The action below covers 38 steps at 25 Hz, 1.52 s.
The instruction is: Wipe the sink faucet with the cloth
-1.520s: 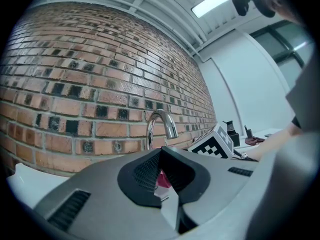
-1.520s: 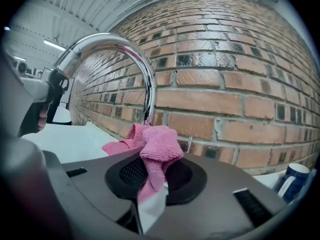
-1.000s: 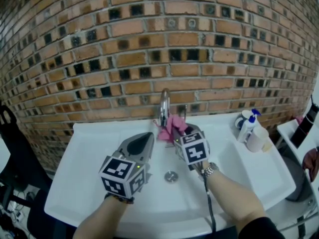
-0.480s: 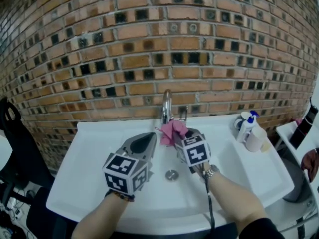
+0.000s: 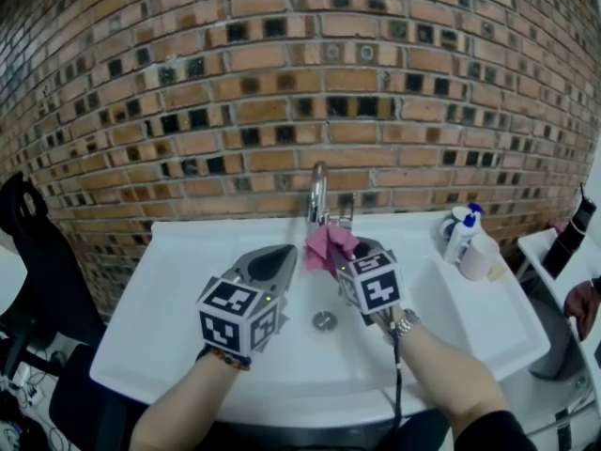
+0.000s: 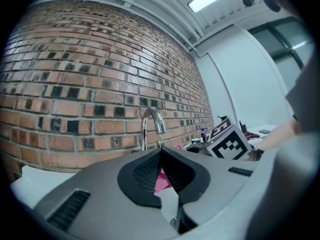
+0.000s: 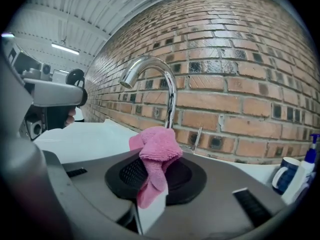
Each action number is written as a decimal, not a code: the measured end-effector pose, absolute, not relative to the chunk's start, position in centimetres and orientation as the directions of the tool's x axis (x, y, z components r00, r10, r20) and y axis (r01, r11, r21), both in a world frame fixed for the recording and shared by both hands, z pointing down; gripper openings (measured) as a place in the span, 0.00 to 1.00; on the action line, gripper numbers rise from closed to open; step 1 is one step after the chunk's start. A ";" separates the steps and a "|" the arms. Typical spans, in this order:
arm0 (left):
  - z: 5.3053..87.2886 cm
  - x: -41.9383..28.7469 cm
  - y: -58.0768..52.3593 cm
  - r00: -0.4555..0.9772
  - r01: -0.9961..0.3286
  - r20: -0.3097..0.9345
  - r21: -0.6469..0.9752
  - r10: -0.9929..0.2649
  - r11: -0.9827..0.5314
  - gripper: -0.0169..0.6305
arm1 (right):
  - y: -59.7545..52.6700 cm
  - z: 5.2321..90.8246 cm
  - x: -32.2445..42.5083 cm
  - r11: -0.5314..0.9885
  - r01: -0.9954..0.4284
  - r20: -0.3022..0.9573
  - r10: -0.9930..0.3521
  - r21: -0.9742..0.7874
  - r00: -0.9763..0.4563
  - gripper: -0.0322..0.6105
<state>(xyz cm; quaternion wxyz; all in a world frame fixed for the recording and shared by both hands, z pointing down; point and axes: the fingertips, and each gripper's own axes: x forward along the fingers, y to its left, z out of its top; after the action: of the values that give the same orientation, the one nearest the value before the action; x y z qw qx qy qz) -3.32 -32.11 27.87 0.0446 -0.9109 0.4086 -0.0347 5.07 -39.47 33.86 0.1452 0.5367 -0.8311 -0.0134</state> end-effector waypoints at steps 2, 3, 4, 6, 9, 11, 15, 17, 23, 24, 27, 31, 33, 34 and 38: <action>28.0 -3.3 -31.9 0.671 -0.734 0.036 -0.112 -0.740 -0.670 0.03 | -38.8 33.7 5.0 0.431 -0.886 0.224 -0.893 0.171 -0.391 0.16; 28.1 -3.3 -31.8 0.674 -0.730 0.040 -0.113 -0.737 -0.674 0.03 | -38.4 33.5 4.9 0.436 -0.884 0.221 -0.891 0.169 -0.397 0.16; 28.1 -3.2 -31.8 0.677 -0.727 0.044 -0.114 -0.734 -0.677 0.03 | -38.1 33.3 4.9 0.442 -0.881 0.216 -0.889 0.170 -0.404 0.16; 28.2 -3.2 -31.6 0.687 -0.717 0.048 -0.116 -0.725 -0.688 0.03 | -37.4 32.8 4.7 0.457 -0.873 0.204 -0.883 0.172 -0.422 0.17; 28.3 -3.2 -31.4 0.709 -0.696 0.057 -0.104 -0.703 -0.710 0.10 | -36.1 32.2 4.3 0.488 -0.855 0.192 -0.869 0.175 -0.456 0.17; 28.4 -3.2 -31.4 0.728 -0.677 0.062 -0.092 -0.683 -0.730 0.17 | -35.2 31.9 3.9 0.513 -0.839 0.188 -0.855 0.181 -0.483 0.17; 28.2 -3.1 -31.1 0.766 -0.634 0.066 -0.091 -0.640 -0.768 0.28 | -33.2 30.7 3.0 0.574 -0.793 0.157 -0.819 0.202 -0.552 0.17; 28.2 -3.0 -30.9 0.788 -0.606 0.069 -0.086 -0.611 -0.791 0.32 | -32.2 30.0 2.2 0.610 -0.764 0.139 -0.792 0.212 -0.594 0.17; 28.5 -3.0 -29.9 0.861 -0.500 0.073 -0.057 -0.504 -0.864 0.39 | -29.1 29.3 0.3 0.724 -0.641 0.121 -0.682 0.255 -0.721 0.17; 28.5 -3.1 -29.7 0.873 -0.480 0.074 -0.047 -0.482 -0.876 0.39 | -28.6 29.2 0.1 0.739 -0.622 0.120 -0.664 0.259 -0.738 0.17; 28.5 -3.1 -29.0 0.908 -0.414 0.071 -0.014 -0.414 -0.910 0.40 | -27.3 28.6 -0.4 0.780 -0.566 0.111 -0.608 0.268 -0.786 0.17; 28.7 -2.9 -27.8 0.945 -0.322 0.066 0.019 -0.320 -0.946 0.40 | -26.0 28.1 -1.2 0.824 -0.494 0.096 -0.535 0.277 -0.839 0.17; 28.7 -2.8 -27.2 0.958 -0.282 0.059 0.036 -0.280 -0.959 0.40 | -25.4 27.8 -1.5 0.840 -0.461 0.085 -0.502 0.286 -0.861 0.17; 28.5 -2.8 -26.9 0.964 -0.263 0.052 0.044 -0.261 -0.964 0.40 | -25.2 27.7 -1.6 0.847 -0.445 0.080 -0.485 0.290 -0.871 0.17; 28.2 -2.7 -25.6 0.983 -0.185 0.022 0.072 -0.184 -0.980 0.34 | -24.4 27.4 -2.0 0.877 -0.401 0.085 -0.435 0.267 -0.896 0.17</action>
<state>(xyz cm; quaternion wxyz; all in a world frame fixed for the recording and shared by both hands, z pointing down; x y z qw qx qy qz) -2.75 -25.58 28.19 -0.0367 -0.9950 0.0926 -0.0074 -1.96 -24.37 27.36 0.0714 0.2164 -0.9660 -0.1221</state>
